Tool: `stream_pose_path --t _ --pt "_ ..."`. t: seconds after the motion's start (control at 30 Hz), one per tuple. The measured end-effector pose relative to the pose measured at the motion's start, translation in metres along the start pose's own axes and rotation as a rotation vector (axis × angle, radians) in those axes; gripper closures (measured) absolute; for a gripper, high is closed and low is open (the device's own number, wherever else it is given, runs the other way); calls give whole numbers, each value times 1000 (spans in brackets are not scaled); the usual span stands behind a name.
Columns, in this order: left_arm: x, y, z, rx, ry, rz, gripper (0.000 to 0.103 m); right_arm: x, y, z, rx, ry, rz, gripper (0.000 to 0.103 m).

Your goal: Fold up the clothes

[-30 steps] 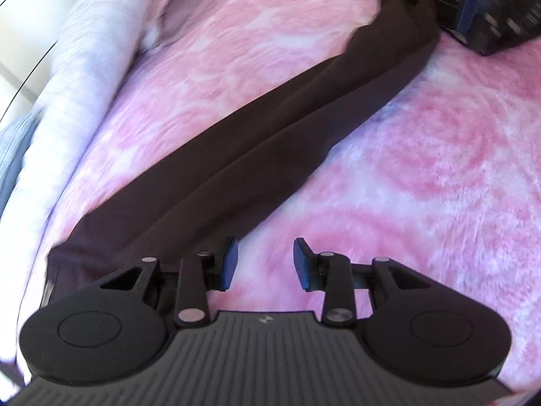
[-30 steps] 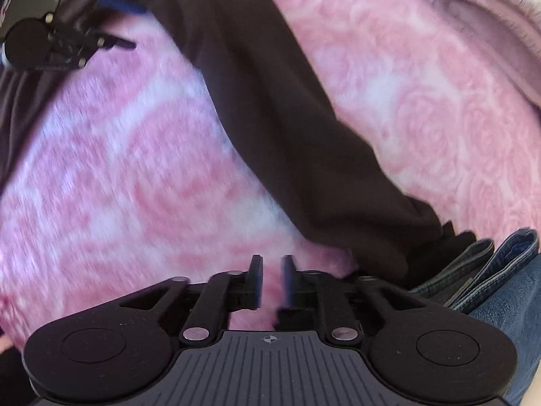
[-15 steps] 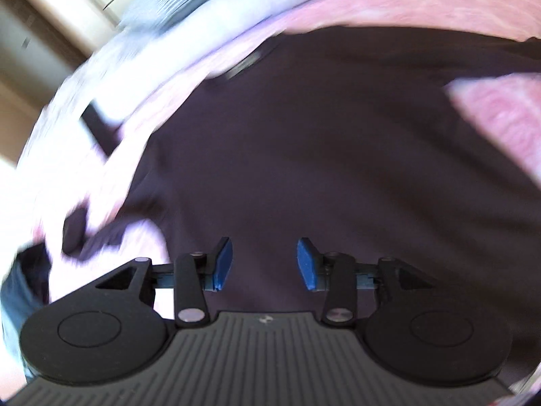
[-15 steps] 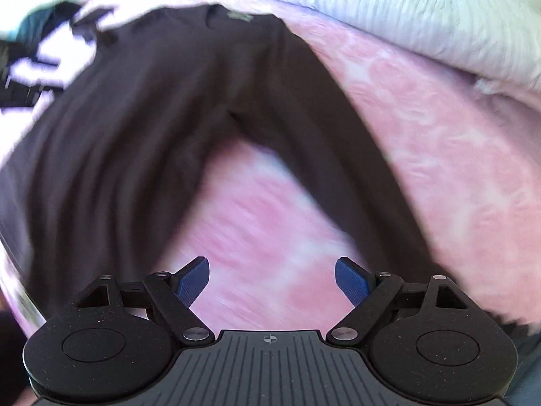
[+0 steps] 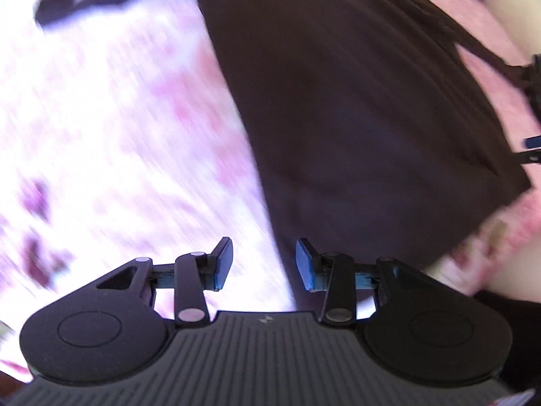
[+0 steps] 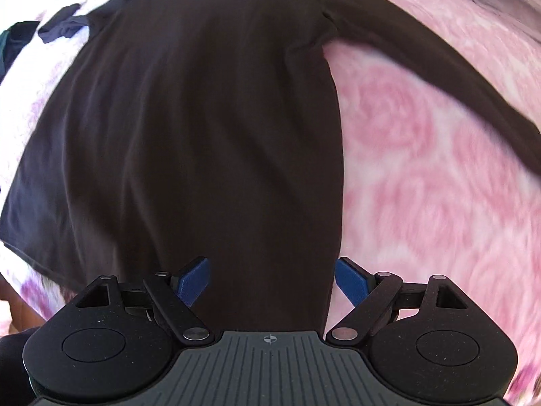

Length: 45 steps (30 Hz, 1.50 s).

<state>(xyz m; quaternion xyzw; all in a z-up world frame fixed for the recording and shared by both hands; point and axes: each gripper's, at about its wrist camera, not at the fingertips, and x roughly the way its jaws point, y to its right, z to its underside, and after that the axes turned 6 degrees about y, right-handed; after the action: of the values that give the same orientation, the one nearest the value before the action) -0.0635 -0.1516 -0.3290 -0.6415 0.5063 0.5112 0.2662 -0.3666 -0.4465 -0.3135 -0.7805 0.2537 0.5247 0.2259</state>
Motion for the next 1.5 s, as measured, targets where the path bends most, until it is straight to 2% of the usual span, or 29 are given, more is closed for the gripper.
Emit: stream_pose_path --t 0.07,0.17,0.2,0.23,0.3,0.37,0.4,0.43,0.47,0.5,0.53,0.6,0.77,0.97,1.03,1.07,1.13,1.17,1.2,1.23,1.37,1.5 --pt "7 7 14 -1 -19 40 68 -2 7 12 60 7 9 18" --pt "15 14 23 -18 4 44 70 -3 22 27 134 38 10 18" --pt "16 15 25 -32 18 41 77 -1 28 32 154 45 5 19" --pt "14 15 27 -45 32 47 98 2 33 38 175 51 0 19" --pt "6 17 29 -45 61 48 102 5 45 50 225 71 -13 19" --pt "-6 20 32 -36 96 22 102 4 57 60 311 95 -83 21" --pt "-13 20 34 -33 109 5 102 4 63 66 357 106 -132 34" --pt "-19 17 37 -38 112 -1 102 5 68 70 398 108 -184 52" --pt "-24 14 39 -37 113 -9 102 6 72 72 422 103 -205 59" --pt "-27 10 39 -23 113 -21 102 8 77 73 441 98 -215 75" --pt "-29 8 40 -9 113 -30 102 10 82 73 460 92 -225 96" --pt "-39 11 43 11 115 -39 102 8 89 74 480 75 -237 97" --pt "-62 14 51 54 111 -94 102 -17 72 85 435 41 -290 98" --pt "-57 19 50 73 47 -130 100 -6 58 84 376 -6 -227 97" --pt "-68 19 45 78 44 -155 94 -12 57 76 354 -26 -189 96" --pt "-74 18 43 80 46 -170 93 -18 52 72 311 -24 -132 92" --pt "-90 9 38 77 68 -203 92 -32 39 62 217 2 -26 67" --pt "-98 2 36 77 82 -220 92 -40 31 56 175 29 8 60" --pt "-107 -8 39 80 96 -241 86 -48 23 49 133 56 43 48" --pt "-113 -17 40 84 110 -261 78 -55 13 39 98 85 54 43" --pt "-121 -61 11 164 159 -351 74 -62 -44 -5 -16 173 6 43" --pt "-104 -109 -43 353 210 -452 66 -44 -123 -58 -93 220 -36 43"
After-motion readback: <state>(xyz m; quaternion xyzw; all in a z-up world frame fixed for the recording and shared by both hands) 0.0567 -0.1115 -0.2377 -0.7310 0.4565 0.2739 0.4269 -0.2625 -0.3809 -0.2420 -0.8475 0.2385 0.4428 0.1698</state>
